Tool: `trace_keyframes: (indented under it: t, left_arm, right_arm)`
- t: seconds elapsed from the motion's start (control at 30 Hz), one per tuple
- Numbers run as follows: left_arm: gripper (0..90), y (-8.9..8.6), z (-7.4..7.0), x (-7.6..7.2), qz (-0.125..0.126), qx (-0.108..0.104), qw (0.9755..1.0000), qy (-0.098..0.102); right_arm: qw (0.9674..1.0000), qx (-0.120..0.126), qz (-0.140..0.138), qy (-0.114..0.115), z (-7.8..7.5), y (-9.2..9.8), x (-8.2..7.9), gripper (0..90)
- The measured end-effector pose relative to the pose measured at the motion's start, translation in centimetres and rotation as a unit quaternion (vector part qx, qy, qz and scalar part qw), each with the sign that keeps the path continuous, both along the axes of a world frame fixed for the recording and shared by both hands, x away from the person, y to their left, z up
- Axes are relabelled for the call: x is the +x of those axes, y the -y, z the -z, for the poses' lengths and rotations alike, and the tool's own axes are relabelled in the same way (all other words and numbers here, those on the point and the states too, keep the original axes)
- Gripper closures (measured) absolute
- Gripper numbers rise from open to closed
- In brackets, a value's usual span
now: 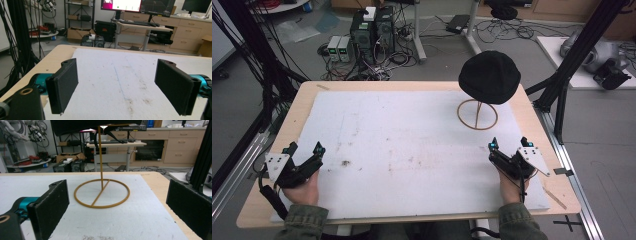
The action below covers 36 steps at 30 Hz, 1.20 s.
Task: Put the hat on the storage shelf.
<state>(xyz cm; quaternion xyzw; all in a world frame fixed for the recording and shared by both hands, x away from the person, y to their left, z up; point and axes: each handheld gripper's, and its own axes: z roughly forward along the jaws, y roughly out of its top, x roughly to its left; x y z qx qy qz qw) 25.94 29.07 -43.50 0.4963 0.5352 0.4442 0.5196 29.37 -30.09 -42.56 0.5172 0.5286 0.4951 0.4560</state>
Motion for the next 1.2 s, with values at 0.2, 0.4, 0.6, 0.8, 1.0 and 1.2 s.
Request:
trace_keyframes:
  t: [0.2,0.4,0.6,0.8,1.0,1.2]
  left_arm:
    - [19.2,0.02,0.0,0.01,0.0,0.002,1.0,0.0]
    - [19.0,0.08,-0.04,0.01,-0.001,0.007,1.0,0.002]
    - [18.8,0.27,-0.12,-0.05,0.001,0.014,0.9999,0.003]
    - [18.8,0.25,-0.12,-0.05,0.001,0.014,0.9999,0.002]
    - [18.8,0.27,-0.12,-0.04,0.002,0.014,0.9999,0.002]
    - [18.8,0.24,-0.11,-0.03,0.001,0.011,0.9999,0.002]
  right_arm:
    - [1.0,-0.002,-0.001,-0.001,0.13,-0.14,0.03,3.6]
    - [1.0,-0.003,0.0,0.001,0.06,-0.13,-0.03,3.7]
    - [1.0,0.004,0.0,-0.001,0.04,-0.12,-0.11,3.7]
    - [1.0,0.003,-0.001,-0.004,0.08,-0.06,-0.02,3.7]
    - [1.0,0.006,-0.003,-0.005,0.1,0.08,-0.03,3.7]
    - [0.9999,0.009,-0.008,-0.012,0.15,0.12,0.02,3.7]
